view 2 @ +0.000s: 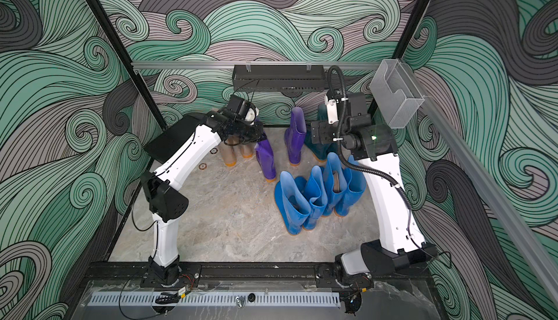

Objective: Match and arrange rain boots in pairs
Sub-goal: Pair a pair of rain boots at the center of the board.

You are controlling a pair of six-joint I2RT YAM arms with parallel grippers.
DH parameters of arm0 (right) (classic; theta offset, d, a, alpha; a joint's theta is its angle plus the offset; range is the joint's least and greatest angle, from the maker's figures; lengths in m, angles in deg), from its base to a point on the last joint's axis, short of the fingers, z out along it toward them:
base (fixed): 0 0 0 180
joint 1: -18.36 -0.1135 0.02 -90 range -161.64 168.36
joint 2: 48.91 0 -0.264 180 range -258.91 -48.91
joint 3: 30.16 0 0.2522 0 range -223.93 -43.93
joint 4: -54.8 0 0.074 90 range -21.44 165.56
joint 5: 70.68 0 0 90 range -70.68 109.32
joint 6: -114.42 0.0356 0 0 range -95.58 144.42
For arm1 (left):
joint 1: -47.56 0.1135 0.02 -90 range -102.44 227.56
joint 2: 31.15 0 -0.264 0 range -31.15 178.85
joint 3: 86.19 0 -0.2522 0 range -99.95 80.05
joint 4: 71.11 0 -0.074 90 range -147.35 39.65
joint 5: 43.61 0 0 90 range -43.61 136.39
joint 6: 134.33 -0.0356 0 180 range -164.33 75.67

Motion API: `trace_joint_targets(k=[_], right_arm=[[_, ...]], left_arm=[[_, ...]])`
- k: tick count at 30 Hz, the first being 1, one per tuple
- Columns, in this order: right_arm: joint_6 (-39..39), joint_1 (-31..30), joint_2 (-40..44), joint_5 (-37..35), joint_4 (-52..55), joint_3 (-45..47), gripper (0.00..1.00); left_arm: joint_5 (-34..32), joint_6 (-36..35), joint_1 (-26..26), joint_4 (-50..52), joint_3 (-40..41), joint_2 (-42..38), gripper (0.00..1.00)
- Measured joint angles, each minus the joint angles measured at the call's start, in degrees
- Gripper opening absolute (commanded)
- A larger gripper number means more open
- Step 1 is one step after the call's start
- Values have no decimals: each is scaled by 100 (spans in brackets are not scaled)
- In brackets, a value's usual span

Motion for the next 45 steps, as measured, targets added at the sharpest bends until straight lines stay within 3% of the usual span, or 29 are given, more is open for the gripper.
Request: trace_joint_targets(k=[9, 23, 26, 31, 37, 45], right_arm=[[20, 275, 52, -13, 122, 496, 99], [446, 1285, 940, 223, 522, 1572, 99], [468, 1460, 1038, 345, 542, 1908, 99], [490, 1674, 1178, 581, 546, 2417, 99], [540, 1770, 1451, 702, 540, 2758, 99], [531, 1816, 1530, 992, 542, 3080, 99]], left_arm=[[-188, -103, 0, -278, -1224, 1217, 0], [59, 98, -11, -1628, -1469, 1860, 0], [151, 114, -26, -1781, -1513, 1941, 45], [175, -13, -46, -1751, -1547, 1875, 98], [-48, -522, -52, -1211, -1499, 1318, 99], [-466, -1193, -391, -219, -428, -691, 99]])
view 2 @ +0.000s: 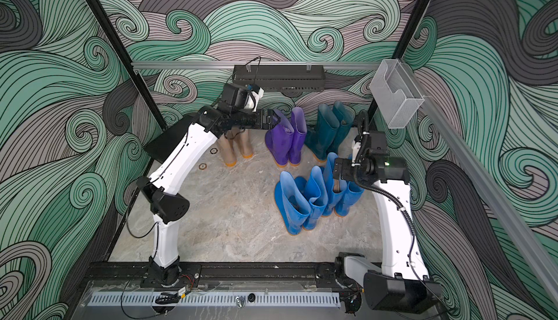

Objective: Match and arrange rain boots in pairs
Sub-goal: Pair a pair of rain boots at the center of the board, then move a pair of rain boots to the center of the board.

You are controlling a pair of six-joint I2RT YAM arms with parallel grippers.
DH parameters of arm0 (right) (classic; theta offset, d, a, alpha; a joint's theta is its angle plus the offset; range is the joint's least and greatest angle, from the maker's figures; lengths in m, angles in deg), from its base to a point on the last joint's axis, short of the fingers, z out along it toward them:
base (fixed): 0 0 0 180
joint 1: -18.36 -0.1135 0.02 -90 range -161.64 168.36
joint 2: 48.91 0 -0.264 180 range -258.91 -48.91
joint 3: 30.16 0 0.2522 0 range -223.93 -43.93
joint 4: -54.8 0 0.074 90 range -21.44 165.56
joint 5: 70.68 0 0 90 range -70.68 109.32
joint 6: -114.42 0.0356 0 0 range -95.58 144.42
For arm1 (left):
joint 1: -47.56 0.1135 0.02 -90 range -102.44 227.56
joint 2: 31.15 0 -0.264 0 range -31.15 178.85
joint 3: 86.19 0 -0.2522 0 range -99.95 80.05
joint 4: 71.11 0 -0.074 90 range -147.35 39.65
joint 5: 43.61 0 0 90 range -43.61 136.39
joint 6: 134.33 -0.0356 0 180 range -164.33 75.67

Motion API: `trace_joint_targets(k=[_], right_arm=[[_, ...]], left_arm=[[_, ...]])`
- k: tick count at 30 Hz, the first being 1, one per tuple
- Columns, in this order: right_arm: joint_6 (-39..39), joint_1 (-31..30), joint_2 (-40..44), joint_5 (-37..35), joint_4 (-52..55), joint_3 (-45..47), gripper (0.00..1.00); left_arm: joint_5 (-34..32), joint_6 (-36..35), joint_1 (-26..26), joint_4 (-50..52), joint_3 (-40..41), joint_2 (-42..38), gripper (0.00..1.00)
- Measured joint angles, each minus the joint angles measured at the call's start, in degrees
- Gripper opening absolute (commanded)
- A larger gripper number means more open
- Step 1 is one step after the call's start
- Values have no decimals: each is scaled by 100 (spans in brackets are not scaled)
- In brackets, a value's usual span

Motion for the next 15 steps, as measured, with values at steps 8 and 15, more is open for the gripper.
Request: trace_joint_targets(k=[8, 15], right_arm=[[-39, 2, 223, 468, -11, 20, 99], [-17, 0, 529, 1071, -114, 326, 99]], left_arm=[[212, -59, -1019, 229, 2116, -1307, 99], [444, 4, -1392, 140, 2911, -1346, 99]])
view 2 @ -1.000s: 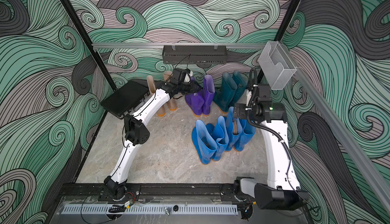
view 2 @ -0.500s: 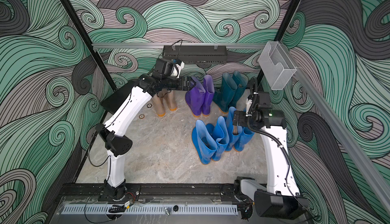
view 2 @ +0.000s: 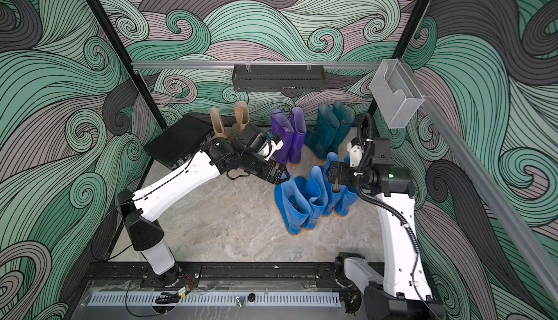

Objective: Match and arrange rain boots in pairs
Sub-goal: Move a pair of rain boots to the center of the board.

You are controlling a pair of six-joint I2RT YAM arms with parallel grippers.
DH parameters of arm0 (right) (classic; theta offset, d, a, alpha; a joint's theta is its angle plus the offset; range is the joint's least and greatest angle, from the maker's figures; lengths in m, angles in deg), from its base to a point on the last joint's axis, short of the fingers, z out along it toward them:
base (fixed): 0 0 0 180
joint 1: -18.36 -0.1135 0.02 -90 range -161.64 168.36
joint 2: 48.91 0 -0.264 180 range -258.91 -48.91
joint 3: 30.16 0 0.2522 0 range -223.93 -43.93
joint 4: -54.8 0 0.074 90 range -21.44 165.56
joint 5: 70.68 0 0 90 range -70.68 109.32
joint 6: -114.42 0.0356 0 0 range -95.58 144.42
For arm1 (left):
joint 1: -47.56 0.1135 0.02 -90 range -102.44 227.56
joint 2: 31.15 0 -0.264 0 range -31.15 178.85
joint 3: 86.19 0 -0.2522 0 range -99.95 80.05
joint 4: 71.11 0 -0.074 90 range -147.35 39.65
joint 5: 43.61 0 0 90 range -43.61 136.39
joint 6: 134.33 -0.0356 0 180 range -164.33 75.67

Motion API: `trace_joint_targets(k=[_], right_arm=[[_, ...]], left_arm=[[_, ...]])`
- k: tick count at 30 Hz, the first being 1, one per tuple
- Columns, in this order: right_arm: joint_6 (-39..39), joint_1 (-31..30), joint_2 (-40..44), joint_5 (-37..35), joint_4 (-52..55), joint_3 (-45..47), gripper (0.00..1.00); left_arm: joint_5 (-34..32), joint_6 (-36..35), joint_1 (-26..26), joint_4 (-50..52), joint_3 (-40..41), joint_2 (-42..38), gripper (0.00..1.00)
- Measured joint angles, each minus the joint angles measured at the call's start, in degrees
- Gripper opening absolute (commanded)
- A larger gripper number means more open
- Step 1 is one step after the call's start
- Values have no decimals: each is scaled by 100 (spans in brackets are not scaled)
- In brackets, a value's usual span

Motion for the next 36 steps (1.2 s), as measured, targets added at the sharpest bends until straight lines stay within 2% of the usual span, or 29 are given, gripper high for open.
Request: trace_joint_targets(k=[6, 8, 12, 13, 16, 19, 21, 22, 24, 26, 28, 29, 36], right_arm=[[-39, -4, -98, -35, -61, 212, 99], [-79, -35, -138, -44, -83, 234, 95], [-109, -195, -243, 98, -219, 380, 69], [-105, -264, -284, 136, -243, 402, 58], [-90, -468, -385, 254, -352, 450, 32], [-39, -573, -409, 437, -422, 529, 14], [22, -579, -402, 531, -437, 586, 9], [44, -579, -398, 584, -463, 616, 6], [70, -575, -396, 708, -494, 645, 0], [94, -575, -404, 841, -492, 647, 0], [155, -577, -426, 992, -494, 645, 0], [195, -579, -446, 1084, -492, 638, 0], [789, -925, -614, 1432, -573, 516, 0]], left_arm=[[267, -4, -330, -334, -365, 129, 98], [337, 0, -404, -498, -365, 173, 98], [431, 2, -496, -704, -562, 505, 99], [444, 0, -522, -699, -717, 680, 99], [455, 0, -544, -721, -992, 1086, 99], [442, 0, -573, -754, -1034, 1333, 99], [409, -2, -588, -809, -1034, 1427, 97], [385, 0, -588, -852, -1034, 1464, 91], [332, 35, -586, -949, -1043, 1499, 70], [328, 96, -579, -1075, -1043, 1519, 28], [334, 146, -577, -1167, -1040, 1523, 4], [291, 146, -579, -1200, -1029, 1526, 0], [260, 94, -461, -1255, -879, 1427, 0]])
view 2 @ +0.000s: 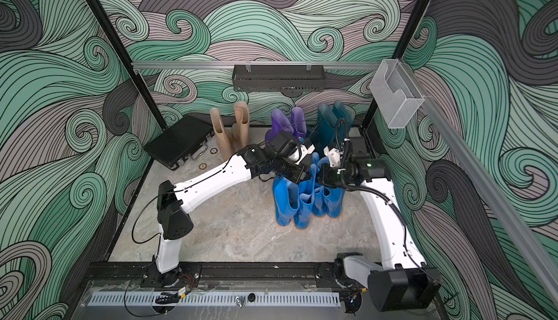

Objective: Match and arrange rain boots in pairs
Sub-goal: Move a pair of rain boots to the center of the board.

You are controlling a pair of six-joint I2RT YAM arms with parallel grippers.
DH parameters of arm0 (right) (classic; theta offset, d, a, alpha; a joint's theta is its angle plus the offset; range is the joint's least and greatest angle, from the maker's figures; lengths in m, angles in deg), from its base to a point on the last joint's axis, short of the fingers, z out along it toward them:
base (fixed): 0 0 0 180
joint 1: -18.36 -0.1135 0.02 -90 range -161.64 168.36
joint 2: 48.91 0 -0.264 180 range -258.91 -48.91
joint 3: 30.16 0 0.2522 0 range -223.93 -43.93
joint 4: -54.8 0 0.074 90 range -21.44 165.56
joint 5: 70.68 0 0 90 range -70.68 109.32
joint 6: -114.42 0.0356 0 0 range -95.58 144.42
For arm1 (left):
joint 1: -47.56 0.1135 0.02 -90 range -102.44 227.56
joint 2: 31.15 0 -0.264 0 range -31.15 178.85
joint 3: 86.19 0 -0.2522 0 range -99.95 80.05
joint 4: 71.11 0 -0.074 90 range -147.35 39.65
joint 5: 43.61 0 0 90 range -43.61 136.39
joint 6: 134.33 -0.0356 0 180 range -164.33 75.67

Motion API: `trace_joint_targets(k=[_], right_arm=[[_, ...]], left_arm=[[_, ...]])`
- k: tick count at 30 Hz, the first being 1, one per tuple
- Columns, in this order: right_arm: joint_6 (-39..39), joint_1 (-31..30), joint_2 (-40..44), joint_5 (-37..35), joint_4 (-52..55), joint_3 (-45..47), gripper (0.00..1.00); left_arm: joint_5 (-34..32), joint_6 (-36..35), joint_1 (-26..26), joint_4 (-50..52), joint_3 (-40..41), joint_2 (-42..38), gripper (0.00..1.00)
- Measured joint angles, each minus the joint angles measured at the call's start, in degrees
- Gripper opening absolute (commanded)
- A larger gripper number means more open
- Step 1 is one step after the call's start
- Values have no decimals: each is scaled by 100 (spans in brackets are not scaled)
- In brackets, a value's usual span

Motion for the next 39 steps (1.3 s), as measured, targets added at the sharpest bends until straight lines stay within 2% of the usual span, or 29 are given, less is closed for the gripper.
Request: trace_joint_targets(k=[4, 14, 17, 19, 20, 22, 23, 25, 28, 34, 39], right_arm=[[546, -407, -72, 101, -258, -15, 0], [1912, -1766, -455, 531, -1464, 87, 0], [1996, -2026, -678, 577, -1792, 103, 14], [1956, -2087, -743, 531, -1816, 57, 42], [1917, -2103, -750, 483, -1794, 9, 51], [1810, -2109, -734, 313, -1738, -136, 70], [1770, -2111, -713, 223, -1703, -208, 76], [1641, -2114, -654, -11, -1622, -374, 99], [1427, -2120, -551, -496, -1335, -719, 99], [852, -2024, -415, -1615, -739, -1486, 99], [396, -1294, -26, -2061, -553, -1620, 99]], left_arm=[[0, 61, 251, 20, 560, -492, 0], [-13, 205, 1043, 219, 2422, -2387, 0], [39, 199, 1228, 260, 2820, -2612, 0], [85, 184, 1305, 260, 2992, -2632, 0], [94, 177, 1320, 262, 3034, -2634, 1], [90, 116, 1349, 278, 3077, -2664, 21], [52, 94, 1351, 282, 3082, -2699, 30], [-85, 7, 1353, 354, 3088, -2830, 56], [-389, -151, 1373, 531, 3036, -3032, 66], [-1215, -448, 1397, 896, 2476, -3342, 73], [-2232, -675, 1473, 1150, 2238, -4000, 76]])
